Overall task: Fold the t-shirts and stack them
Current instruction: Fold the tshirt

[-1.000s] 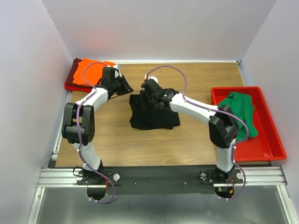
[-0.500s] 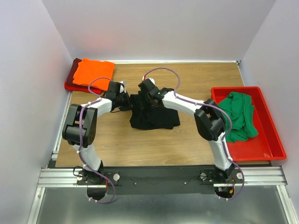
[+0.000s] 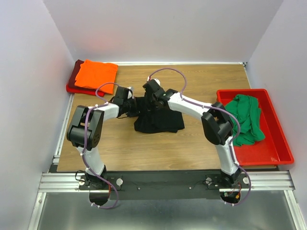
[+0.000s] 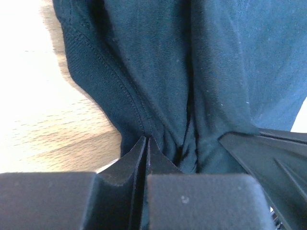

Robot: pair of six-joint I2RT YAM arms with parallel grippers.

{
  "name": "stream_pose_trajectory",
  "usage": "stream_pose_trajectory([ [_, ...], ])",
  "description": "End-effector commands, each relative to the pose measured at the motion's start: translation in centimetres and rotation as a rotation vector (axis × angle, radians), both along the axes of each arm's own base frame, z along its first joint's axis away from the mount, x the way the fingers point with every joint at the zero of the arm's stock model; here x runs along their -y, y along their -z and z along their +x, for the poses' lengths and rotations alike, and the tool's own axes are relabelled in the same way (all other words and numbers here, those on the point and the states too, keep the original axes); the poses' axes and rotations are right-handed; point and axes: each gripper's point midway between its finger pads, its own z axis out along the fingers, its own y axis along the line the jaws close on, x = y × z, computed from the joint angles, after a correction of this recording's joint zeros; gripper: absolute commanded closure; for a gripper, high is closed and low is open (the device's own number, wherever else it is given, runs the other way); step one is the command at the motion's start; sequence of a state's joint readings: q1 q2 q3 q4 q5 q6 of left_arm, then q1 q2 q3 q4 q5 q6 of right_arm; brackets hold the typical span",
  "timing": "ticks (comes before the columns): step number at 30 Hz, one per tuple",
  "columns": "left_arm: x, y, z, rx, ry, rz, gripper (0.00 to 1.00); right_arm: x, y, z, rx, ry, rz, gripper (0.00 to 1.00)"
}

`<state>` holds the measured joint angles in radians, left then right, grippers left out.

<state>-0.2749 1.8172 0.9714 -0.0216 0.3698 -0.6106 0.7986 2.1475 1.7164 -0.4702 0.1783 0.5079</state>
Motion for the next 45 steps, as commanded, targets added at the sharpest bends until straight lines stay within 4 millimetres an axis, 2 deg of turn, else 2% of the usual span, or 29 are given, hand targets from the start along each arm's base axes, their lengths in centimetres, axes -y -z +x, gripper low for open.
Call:
stream_pose_trajectory([
  [1,0.4,1.5,-0.8,-0.026,0.004,0.015,0.90,-0.6,-5.2,-0.3,0.065,0.001,0.071,1.00],
  [6,0.5,1.4,-0.9,-0.029,0.006,0.012,0.90,-0.9,-7.7,-0.8,0.097,-0.009,0.100,1.00],
  [12,0.5,1.1,-0.8,-0.021,0.008,0.009,0.90,-1.7,-8.3,-1.3,0.094,-0.023,0.110,1.00],
  [18,0.7,0.8,-0.5,-0.002,0.010,-0.001,0.90,-3.0,-9.7,-1.4,0.107,-0.036,0.139,1.00],
  [20,0.7,0.6,-0.4,0.003,0.008,-0.004,0.90,-3.4,-9.5,-1.4,0.103,-0.042,0.140,1.00],
  [24,0.8,0.5,-0.4,0.003,0.012,-0.008,0.91,-3.8,-7.1,-1.4,0.064,-0.040,0.113,1.00],
  [29,0.9,-0.5,-0.4,0.011,0.006,-0.021,0.88,-3.4,-5.2,-1.3,0.045,-0.022,0.081,1.00],
  [30,0.8,-1.2,-0.1,0.030,-0.002,-0.021,0.88,-3.3,-5.2,-1.2,0.049,-0.016,0.075,1.00],
  [35,-0.9,-2.1,-0.6,0.019,-0.058,0.012,0.86,-3.3,-5.0,-1.1,0.049,-0.021,0.069,0.99],
  [39,-2.2,-1.9,-1.2,0.007,-0.097,0.029,0.85,-3.5,-4.7,-1.3,0.042,-0.029,0.071,0.99],
  [42,-3.1,-1.2,-2.4,-0.017,-0.117,0.040,0.85,-3.6,-4.6,-1.2,0.040,-0.028,0.073,0.99],
  [45,-3.5,-1.6,-2.9,-0.009,-0.133,0.039,0.86,-3.9,-4.7,-1.3,0.035,-0.040,0.082,0.96],
])
